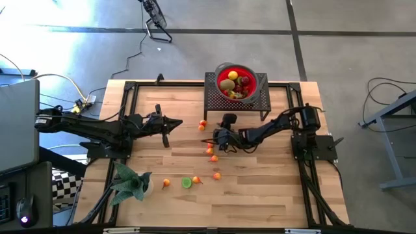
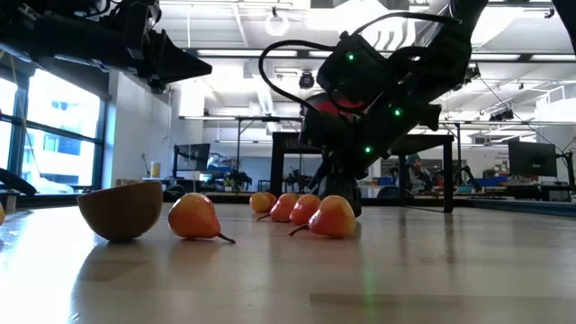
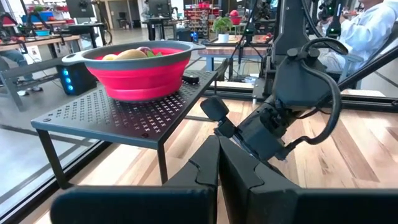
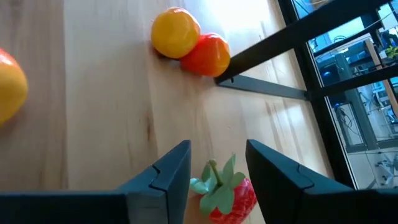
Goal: Pick & Place Fruit
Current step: Put the strawberry into the strainer on the shelf
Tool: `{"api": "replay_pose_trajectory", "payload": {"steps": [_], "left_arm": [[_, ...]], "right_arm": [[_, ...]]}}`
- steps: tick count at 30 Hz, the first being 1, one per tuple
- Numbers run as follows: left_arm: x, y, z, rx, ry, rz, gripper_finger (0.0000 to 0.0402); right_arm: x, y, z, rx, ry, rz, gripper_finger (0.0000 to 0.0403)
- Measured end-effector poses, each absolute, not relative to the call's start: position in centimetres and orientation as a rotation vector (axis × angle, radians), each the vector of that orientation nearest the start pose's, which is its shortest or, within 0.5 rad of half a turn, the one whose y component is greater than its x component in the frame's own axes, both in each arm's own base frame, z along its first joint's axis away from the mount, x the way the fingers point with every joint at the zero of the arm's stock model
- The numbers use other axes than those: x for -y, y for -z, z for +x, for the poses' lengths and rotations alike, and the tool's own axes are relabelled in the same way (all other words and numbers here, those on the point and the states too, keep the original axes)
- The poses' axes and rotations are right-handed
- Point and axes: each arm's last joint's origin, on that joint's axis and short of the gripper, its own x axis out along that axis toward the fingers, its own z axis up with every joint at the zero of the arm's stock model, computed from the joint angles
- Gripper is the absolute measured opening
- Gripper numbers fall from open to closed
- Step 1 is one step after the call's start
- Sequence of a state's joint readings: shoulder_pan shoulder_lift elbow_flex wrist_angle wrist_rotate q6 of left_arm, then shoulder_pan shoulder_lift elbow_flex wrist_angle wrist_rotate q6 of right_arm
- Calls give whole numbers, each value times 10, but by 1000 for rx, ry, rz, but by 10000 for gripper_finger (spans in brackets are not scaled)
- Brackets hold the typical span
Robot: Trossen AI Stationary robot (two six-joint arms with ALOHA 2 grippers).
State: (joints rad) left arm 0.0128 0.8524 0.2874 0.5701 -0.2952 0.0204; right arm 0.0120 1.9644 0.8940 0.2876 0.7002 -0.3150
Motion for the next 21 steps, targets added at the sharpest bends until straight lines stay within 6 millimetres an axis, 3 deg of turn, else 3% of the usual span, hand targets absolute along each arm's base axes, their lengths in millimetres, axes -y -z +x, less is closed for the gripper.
{"api": "replay_pose_trajectory", "payload": {"steps": [15,21], "left_arm": [[-11,-222,181,3,-308,19,6],[-11,-222,181,4,-308,19,6]], "right_arm": [[17,-95,353,-889,490,-560,147],[17,-94,353,-893,485,-559,124]]}}
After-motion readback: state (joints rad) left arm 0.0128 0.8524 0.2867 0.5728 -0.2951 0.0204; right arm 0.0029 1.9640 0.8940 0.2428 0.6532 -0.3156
